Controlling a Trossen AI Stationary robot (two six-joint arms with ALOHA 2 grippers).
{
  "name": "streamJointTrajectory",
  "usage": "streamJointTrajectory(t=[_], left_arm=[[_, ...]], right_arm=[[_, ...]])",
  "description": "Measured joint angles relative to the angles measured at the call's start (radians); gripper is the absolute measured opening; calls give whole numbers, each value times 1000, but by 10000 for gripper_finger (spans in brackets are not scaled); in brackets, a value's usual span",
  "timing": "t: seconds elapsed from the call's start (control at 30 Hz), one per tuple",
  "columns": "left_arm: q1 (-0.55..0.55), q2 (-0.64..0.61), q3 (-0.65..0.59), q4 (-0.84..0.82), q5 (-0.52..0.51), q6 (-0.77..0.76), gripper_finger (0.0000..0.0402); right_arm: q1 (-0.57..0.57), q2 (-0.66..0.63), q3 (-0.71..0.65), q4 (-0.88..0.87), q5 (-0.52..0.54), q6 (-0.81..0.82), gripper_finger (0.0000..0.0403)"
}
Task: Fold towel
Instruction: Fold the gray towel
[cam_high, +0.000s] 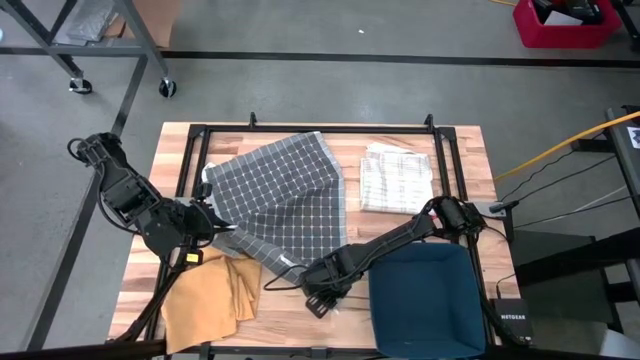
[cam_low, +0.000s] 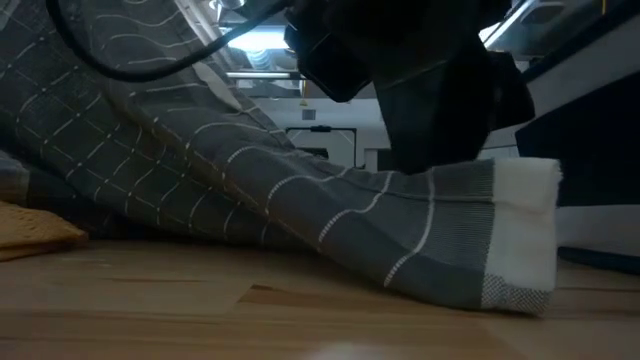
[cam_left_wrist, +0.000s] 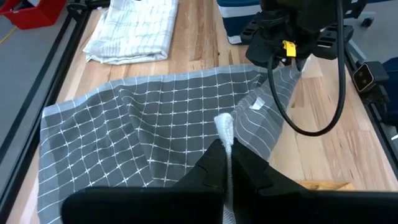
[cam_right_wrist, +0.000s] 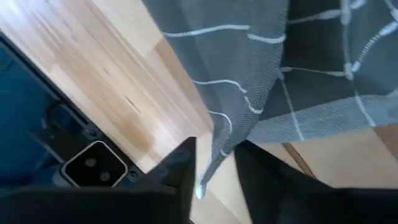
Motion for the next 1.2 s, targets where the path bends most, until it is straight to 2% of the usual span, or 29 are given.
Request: streamJointTrajectory(t=[0.2, 0.37, 0.63, 0.73, 1.03, 1.2], left_arm=[[0, 0, 0, 0, 0, 0, 0], [0, 0, 0, 0, 0, 0, 0], [0, 0, 0, 0, 0, 0, 0], [0, 0, 0, 0, 0, 0, 0], [0, 0, 0, 0, 0, 0, 0], [0, 0, 0, 0, 0, -1, 0]], right_arm=[[0, 0, 0, 6, 0, -15, 11], [0, 0, 0, 5, 0, -24, 25], [1, 0, 0, 17, 71, -23, 6], [1, 0, 0, 17, 72, -24, 20], [1, 0, 0, 17, 64, -23, 121], [1, 7, 1, 18, 64, -23, 139]])
